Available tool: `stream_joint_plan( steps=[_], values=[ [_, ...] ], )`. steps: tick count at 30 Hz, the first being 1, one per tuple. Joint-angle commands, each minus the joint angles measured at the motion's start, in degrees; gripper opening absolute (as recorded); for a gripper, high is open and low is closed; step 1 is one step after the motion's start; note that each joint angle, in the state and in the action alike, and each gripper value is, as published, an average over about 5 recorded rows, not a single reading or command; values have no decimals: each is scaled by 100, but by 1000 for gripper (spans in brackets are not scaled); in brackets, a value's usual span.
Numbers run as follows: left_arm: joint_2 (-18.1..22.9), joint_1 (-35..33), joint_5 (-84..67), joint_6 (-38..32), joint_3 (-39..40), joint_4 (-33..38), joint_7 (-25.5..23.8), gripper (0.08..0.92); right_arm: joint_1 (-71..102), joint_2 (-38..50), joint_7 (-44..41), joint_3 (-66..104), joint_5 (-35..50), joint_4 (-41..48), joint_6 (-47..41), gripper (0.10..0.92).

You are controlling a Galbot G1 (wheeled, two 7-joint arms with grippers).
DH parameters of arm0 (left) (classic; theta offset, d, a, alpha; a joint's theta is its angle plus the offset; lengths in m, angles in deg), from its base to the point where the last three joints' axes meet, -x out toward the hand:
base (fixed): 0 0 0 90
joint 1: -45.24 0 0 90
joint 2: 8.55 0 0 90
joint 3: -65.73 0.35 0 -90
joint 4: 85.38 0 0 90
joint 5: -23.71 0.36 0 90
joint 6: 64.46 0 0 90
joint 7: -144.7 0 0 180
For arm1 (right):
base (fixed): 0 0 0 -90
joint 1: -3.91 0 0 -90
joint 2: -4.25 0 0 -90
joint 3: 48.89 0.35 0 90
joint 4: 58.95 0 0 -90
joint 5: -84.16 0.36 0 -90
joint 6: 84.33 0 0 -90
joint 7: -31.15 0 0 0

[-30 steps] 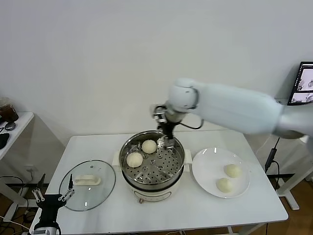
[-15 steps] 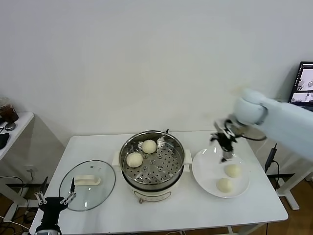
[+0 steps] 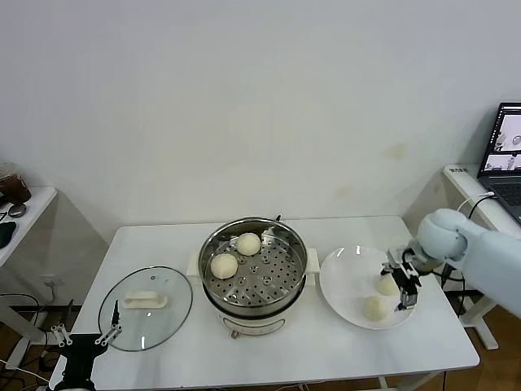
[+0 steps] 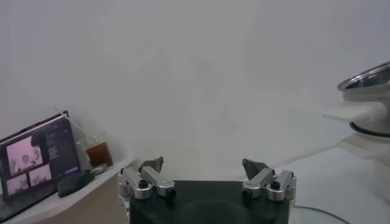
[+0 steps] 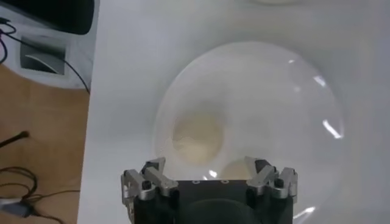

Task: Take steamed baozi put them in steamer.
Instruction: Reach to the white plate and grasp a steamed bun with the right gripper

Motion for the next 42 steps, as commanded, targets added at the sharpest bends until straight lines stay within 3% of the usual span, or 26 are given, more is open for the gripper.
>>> stream_joint_plan(
  steps=[1, 18, 37, 42],
  values=[
    [6, -10, 9, -8, 0, -25, 3, 823, 927, -399, 241, 587, -290, 329, 84, 823],
    [-10, 49, -6, -30, -32, -133, 13, 823, 936, -826, 265, 588, -560, 725, -105, 805],
    [-6, 34, -25, -23, -43, -96, 7, 823, 568, -600, -24, 446, -390, 481, -176, 400],
    [-22, 28, -48, -29, -59, -80, 7, 823, -194, -391, -285, 183, -115, 326, -38, 358]
  ],
)
